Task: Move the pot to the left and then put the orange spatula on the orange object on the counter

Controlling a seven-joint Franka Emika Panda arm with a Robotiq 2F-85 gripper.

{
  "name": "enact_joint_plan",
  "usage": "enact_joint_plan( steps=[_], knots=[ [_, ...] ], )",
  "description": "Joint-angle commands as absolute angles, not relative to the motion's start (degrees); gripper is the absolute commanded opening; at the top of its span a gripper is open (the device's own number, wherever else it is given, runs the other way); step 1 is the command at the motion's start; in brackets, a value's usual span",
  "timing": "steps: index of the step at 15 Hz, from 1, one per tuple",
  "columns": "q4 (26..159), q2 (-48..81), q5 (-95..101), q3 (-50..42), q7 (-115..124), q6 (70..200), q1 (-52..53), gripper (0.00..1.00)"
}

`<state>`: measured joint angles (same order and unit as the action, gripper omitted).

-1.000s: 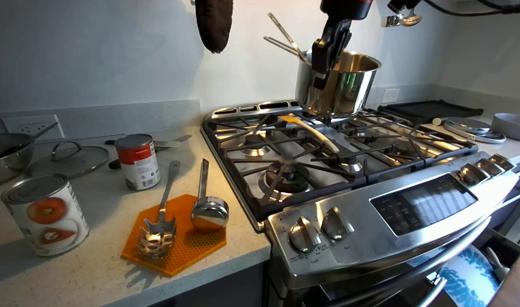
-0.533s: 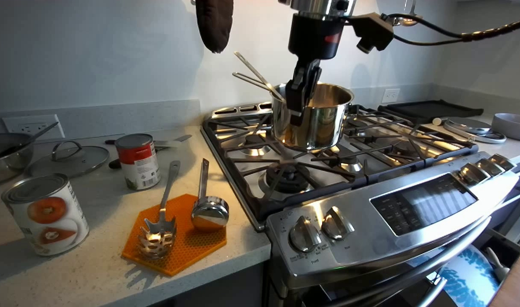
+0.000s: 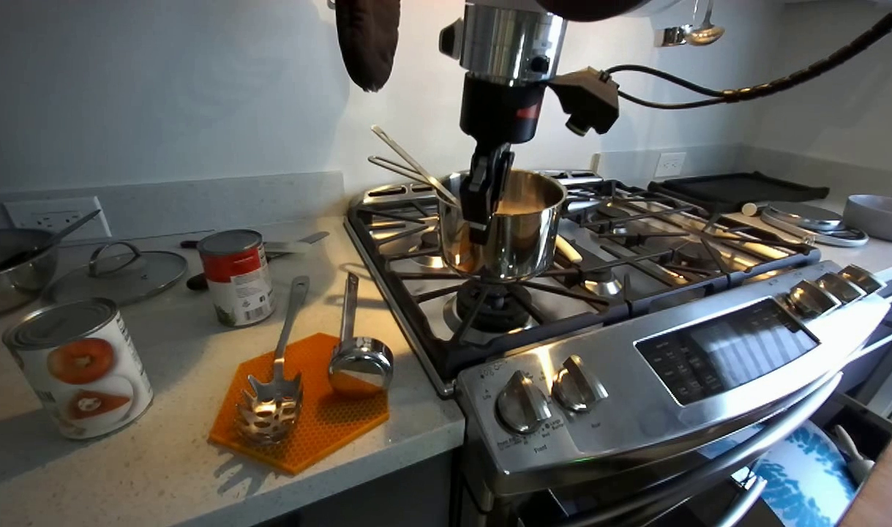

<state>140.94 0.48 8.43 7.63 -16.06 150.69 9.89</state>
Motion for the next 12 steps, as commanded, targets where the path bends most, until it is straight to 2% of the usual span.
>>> enact_joint_plan(
  steps=[1, 7, 8, 9, 12],
  knots=[
    [139.15, 2.51, 7.94, 7.86, -19.40, 152.18, 8.97, 0.01],
    [138.62, 5.06, 7.98, 7.99, -21.68, 153.01, 7.92, 0.01],
    [138.60, 5.27, 7.23, 8.15, -22.39, 153.13, 7.70, 0.30],
    [138.58, 5.21, 7.30, 8.11, -22.69, 153.37, 7.57, 0.31],
    [138.60, 4.78, 6.15, 8.20, -24.37, 155.07, 6.91, 0.54]
  ],
)
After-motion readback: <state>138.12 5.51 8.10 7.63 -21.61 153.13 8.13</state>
